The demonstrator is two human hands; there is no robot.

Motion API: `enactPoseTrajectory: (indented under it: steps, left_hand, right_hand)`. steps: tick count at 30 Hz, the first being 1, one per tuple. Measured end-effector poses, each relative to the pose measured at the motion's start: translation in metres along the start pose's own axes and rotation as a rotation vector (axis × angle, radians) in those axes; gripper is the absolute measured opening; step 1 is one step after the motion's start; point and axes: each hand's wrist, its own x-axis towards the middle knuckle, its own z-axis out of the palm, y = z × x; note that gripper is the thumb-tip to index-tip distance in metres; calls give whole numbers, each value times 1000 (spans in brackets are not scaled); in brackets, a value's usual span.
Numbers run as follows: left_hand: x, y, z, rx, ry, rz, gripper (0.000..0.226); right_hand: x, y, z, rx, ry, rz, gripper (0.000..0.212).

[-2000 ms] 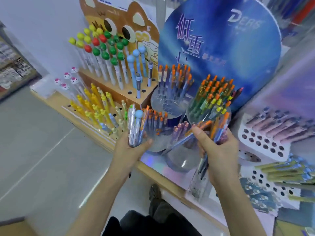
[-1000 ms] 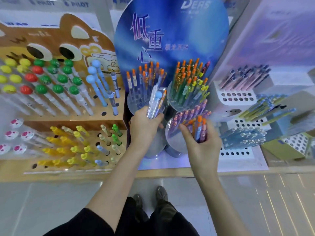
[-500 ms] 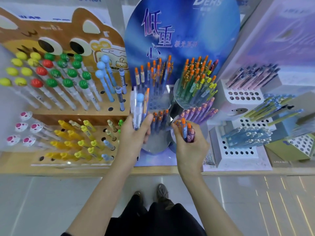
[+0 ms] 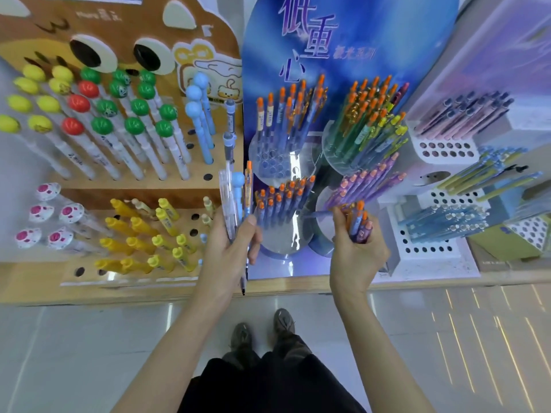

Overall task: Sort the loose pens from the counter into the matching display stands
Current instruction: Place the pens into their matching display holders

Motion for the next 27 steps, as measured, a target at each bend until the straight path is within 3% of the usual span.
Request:
enactPoseTrajectory:
  steps: [9,14,20,27]
  left_hand:
    - [-4,-2,-11,-10,-75,21,9]
    - [-4,-2,-13,-42,-80,12,9]
    - [-5,-1,-13,-27,-84,29,13]
    - [-6,8,-13,-67,-91,31,26]
  right_hand:
    - [-8,-6,7,-3,-45,-28,11]
    - [-16,1,4,-9,-95,26,25]
    - [-12,-4,12,-14,-146,42,19]
    - [7,-14,33,-180,-200,-141,10]
